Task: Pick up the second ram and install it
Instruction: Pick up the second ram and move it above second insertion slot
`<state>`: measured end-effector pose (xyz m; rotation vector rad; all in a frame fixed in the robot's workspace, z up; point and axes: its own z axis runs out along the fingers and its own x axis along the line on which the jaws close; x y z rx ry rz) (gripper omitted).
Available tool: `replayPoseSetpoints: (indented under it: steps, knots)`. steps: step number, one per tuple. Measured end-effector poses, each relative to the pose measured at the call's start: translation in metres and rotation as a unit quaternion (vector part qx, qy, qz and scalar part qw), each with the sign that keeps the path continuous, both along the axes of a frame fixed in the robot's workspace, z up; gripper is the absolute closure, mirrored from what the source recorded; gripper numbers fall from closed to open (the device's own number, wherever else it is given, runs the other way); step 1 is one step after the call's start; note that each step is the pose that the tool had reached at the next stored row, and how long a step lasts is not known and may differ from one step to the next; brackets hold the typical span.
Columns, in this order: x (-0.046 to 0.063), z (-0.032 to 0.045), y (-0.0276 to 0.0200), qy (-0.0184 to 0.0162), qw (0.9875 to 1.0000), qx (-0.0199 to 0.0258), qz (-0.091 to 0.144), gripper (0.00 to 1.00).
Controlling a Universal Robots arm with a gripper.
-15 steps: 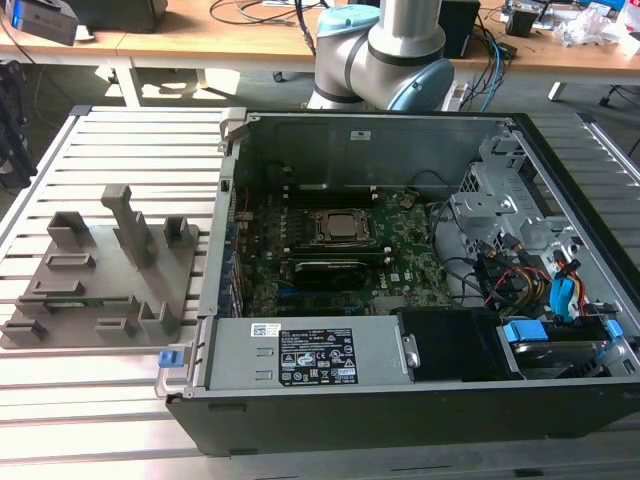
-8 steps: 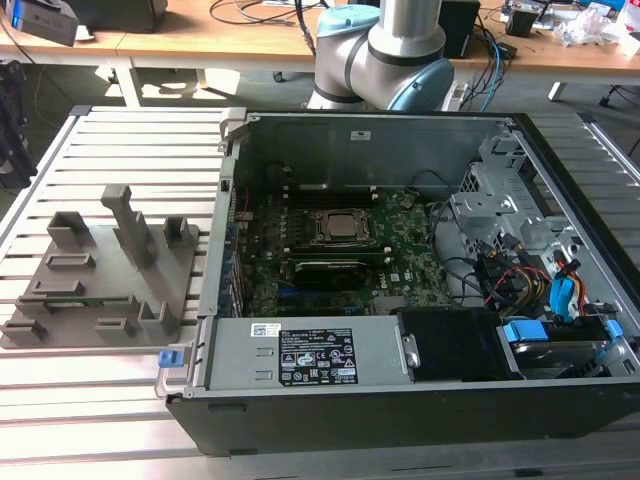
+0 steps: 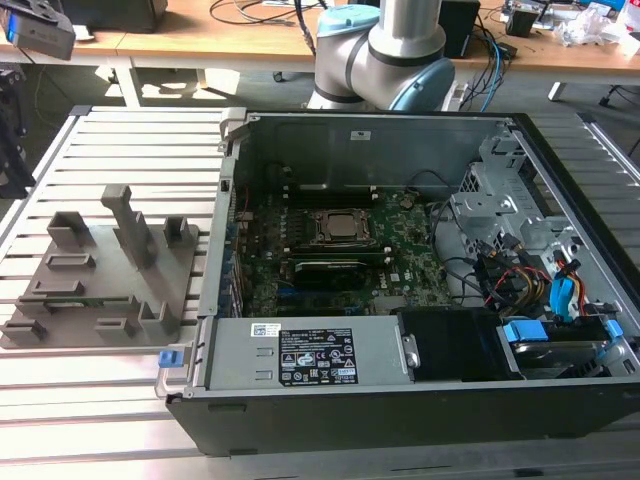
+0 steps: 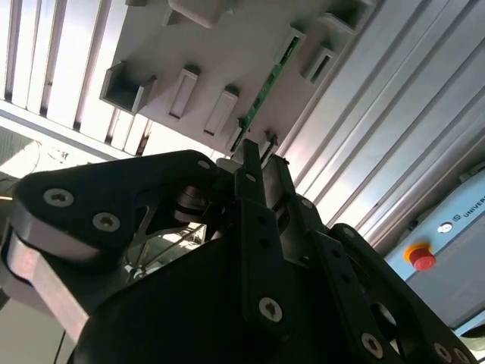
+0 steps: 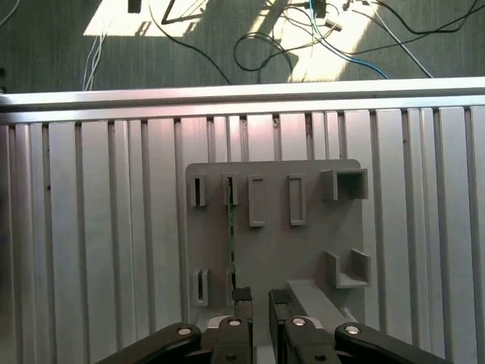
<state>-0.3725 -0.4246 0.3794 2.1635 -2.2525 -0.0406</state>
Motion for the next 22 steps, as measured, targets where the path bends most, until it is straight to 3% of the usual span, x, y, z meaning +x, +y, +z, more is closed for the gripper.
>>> replayPoseSetpoints:
  steps: [3, 11, 22]
  knots:
    - [0.000, -0.0041, -0.0023, 0.0000, 1.0000, 0.0000, 0.000, 0.76]
    - [0.000, -0.0173, -0.0029, 0.0000, 1.0000, 0.0000, 0.000, 0.76]
    - [0.000, -0.0275, -0.0029, 0.0000, 1.0000, 0.0000, 0.000, 0.76]
